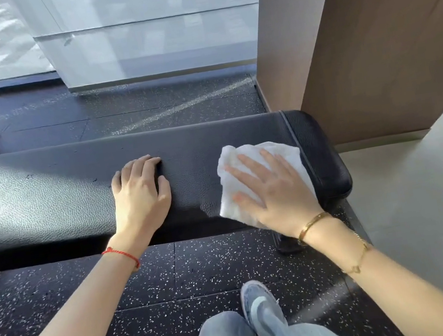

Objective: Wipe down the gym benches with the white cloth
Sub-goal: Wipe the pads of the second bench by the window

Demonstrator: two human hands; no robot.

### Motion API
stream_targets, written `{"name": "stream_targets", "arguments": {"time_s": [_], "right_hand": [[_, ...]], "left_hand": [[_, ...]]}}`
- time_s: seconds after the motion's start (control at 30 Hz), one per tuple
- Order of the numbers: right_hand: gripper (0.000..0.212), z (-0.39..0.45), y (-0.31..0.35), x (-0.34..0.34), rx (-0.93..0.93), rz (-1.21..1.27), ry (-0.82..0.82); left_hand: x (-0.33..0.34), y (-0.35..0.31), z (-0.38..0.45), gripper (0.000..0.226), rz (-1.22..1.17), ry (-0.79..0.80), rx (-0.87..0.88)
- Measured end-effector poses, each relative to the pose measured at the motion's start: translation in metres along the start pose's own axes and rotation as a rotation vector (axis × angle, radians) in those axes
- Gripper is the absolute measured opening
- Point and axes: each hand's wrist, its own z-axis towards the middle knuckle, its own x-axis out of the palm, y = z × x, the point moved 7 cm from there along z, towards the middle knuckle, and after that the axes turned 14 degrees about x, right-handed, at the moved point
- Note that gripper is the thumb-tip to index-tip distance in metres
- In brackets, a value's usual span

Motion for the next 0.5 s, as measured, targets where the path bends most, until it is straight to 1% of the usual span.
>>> {"name": "stream_targets", "arguments": {"time_s": [0.1, 0.17, 0.2, 0.27, 0.37, 0.43, 0.5], "right_hand": [[0.058, 0.045, -0.022, 0.000, 0.119, -0.002, 0.058], [0.056, 0.090, -0.014, 0.005, 0.177, -0.032, 0.109], [0.056, 0.108, 0.001, 0.010, 0.167, -0.054, 0.133], [0.056, 0.125, 0.041, 0.020, 0.080, -0.080, 0.171], [0.056, 0.103, 0.079, 0.027, -0.068, -0.092, 0.152], [0.056, 0.077, 0.075, 0.022, -0.124, -0.055, 0.126], [0.058, 0.054, 0.050, 0.015, -0.118, -0.019, 0.112]], "left_hand": [[0.002, 0.002, -0.001, 0.040, 0.004, -0.013, -0.014], [0.004, 0.002, 0.000, 0.040, 0.009, -0.015, -0.017], [0.004, 0.002, 0.000, 0.039, 0.014, -0.017, -0.014], [0.004, 0.003, 0.001, 0.039, 0.022, -0.024, -0.006], [0.003, 0.004, 0.000, 0.044, 0.027, -0.028, 0.003], [0.002, 0.005, 0.000, 0.046, 0.021, -0.033, 0.004], [0.001, 0.005, 0.000, 0.047, 0.015, -0.040, 0.012]]}}
